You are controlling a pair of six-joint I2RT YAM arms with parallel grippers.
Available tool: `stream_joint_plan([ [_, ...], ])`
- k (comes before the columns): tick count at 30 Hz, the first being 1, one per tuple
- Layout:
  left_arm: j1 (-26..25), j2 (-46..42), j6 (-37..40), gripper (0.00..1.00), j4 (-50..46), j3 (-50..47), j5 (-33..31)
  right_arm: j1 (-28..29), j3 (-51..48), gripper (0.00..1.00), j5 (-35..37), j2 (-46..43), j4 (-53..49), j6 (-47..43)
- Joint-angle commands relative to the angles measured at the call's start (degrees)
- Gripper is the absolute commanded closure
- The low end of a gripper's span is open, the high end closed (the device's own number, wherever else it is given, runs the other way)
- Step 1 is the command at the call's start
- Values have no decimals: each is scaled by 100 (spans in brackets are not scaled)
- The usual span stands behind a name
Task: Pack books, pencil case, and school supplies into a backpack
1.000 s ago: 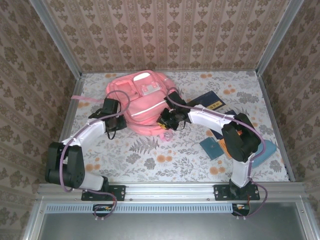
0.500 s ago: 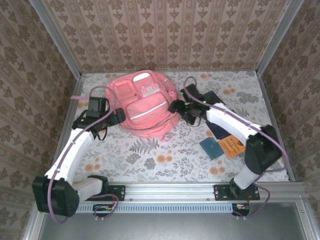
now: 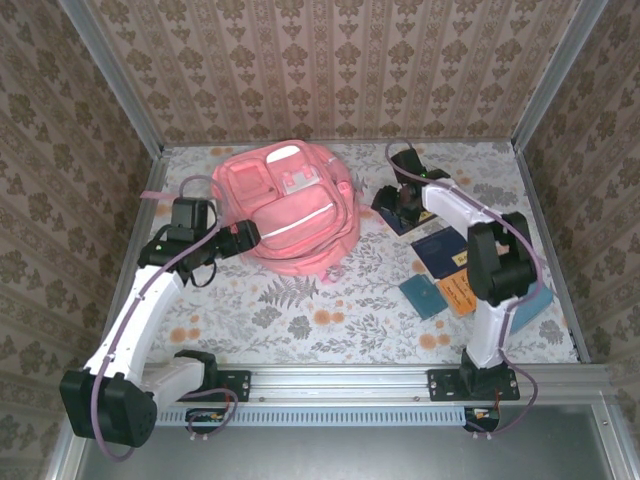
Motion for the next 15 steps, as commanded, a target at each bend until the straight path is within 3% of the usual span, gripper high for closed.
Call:
stream_joint_plan([
  [1,-108,9,-220,0,-178,60,275,-25,705,46,-57,590,-159,229],
  [3,-169,-17,-276,0,-195,54,294,-42,1048,56,73,928,-282,367],
  [5,-234,-61,-334,0,-182,32,303,-69,1307,59,280,1211,-416,453],
  [10,-347,-116,-457,0,-244,29,356,-124,1688,58,275,1724,-666,460],
  [15,-451,-130,-571,0,-192,7,347,-116,1208,51,-212,1659,-940,266],
])
